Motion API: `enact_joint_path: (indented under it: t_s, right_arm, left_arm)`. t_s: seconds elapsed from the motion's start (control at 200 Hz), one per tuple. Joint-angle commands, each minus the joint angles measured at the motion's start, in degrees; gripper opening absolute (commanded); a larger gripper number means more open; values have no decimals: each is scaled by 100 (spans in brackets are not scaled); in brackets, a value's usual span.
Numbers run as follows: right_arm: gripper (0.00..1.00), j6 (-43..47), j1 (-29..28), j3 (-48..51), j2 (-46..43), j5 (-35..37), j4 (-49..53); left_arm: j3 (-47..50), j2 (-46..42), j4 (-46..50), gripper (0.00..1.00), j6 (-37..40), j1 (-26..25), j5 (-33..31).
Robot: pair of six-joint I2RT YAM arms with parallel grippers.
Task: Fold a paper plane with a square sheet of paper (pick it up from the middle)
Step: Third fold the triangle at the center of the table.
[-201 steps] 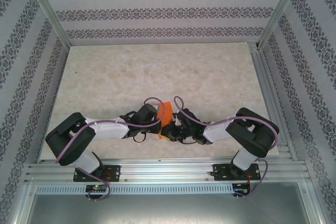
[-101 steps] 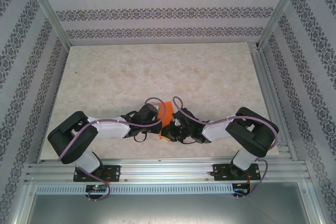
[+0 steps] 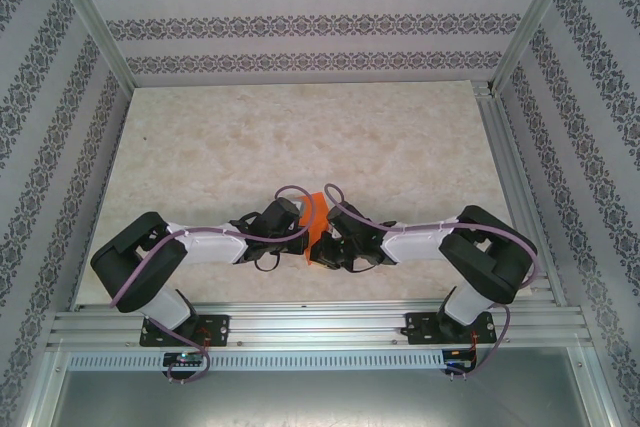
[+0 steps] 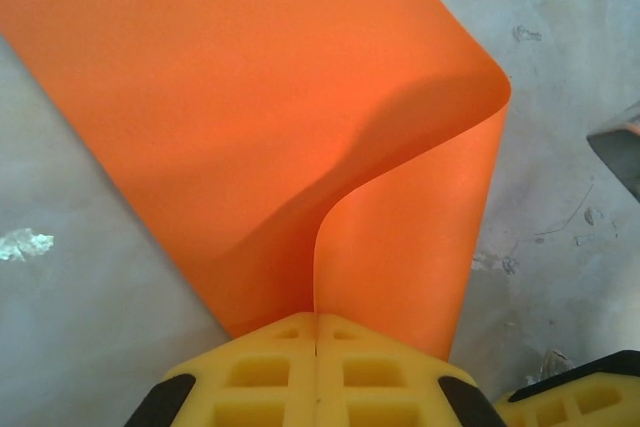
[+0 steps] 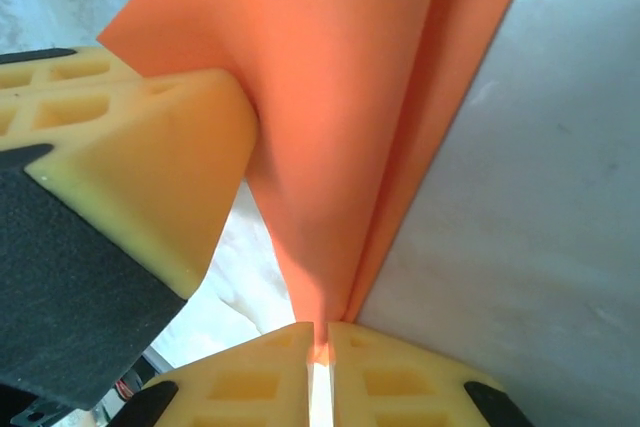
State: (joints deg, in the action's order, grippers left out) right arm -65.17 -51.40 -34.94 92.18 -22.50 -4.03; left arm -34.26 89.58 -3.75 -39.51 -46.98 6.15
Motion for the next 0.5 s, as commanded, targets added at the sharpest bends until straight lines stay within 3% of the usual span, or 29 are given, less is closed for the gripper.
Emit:
enact_joint_path:
  t_s: [0.0, 0.494]
  right_arm:
    - [13, 246, -90, -232, -220, 102, 251]
    - [13, -30, -134, -27, 382, -38, -441]
  left_arm:
    - [135, 73, -31, 3, -99, 58, 34]
    - [104, 130, -66, 3, -90, 58, 58]
